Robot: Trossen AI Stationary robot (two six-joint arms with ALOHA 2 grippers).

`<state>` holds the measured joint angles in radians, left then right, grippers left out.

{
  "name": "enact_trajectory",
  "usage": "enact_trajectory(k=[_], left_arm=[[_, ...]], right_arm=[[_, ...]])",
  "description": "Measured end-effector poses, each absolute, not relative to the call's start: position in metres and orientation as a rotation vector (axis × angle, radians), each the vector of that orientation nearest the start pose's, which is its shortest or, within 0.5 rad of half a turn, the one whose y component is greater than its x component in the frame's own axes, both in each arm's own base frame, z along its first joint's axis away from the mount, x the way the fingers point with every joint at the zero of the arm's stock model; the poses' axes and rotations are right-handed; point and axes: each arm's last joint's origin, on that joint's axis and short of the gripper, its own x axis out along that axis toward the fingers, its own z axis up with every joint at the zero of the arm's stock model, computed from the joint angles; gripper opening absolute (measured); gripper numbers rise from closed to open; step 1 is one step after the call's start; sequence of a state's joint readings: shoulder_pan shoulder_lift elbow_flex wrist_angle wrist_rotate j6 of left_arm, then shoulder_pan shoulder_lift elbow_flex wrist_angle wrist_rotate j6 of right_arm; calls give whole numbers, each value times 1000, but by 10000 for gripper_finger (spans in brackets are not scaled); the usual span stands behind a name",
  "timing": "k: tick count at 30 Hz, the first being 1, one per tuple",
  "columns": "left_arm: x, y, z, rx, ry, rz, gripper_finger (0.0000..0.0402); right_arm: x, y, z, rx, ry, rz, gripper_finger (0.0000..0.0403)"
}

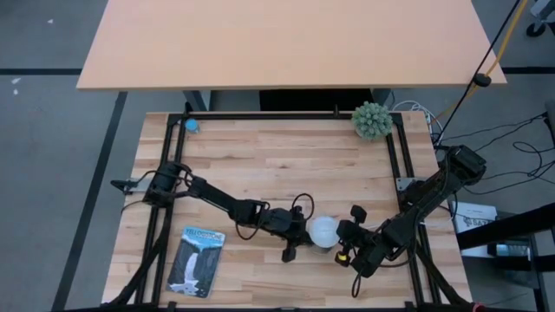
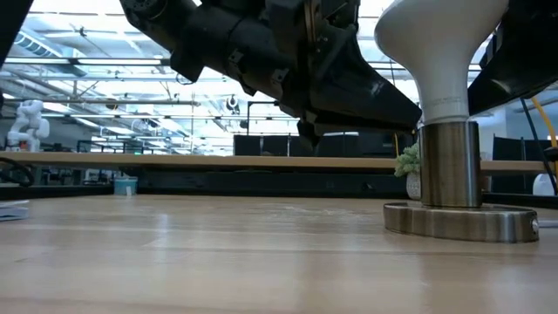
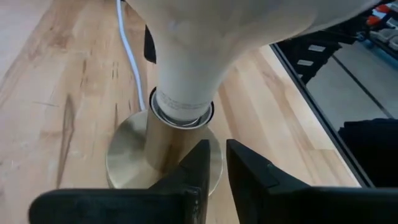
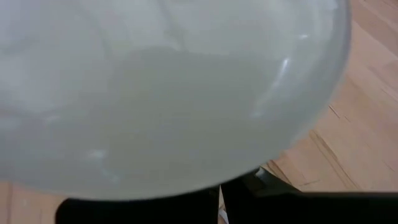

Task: Screw lightbulb
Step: Remove the lightbulb from the bronze lamp socket

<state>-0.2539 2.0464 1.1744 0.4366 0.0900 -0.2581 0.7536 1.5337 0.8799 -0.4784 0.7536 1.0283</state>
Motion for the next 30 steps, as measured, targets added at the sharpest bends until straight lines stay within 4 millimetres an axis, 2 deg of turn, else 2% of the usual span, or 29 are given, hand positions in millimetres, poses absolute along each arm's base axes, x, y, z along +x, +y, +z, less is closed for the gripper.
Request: enact_trajectory(k=[5, 15, 19, 24, 30], left_arm=[[418, -110, 148, -213, 474, -259, 92], [417, -114, 150, -190, 444, -168, 223], [419, -115, 154, -184, 391, -173, 263], [422, -115, 164, -203, 288, -175, 275], [423, -113, 163, -177, 282, -130, 275]], right_arm=[[217, 177, 186, 200, 698, -394, 0], [217, 177, 186, 201, 697, -393, 0], [217, 177, 186, 201, 697, -393, 0], [217, 177, 186, 201, 697, -393, 0], [217, 177, 186, 198, 698, -391, 0]])
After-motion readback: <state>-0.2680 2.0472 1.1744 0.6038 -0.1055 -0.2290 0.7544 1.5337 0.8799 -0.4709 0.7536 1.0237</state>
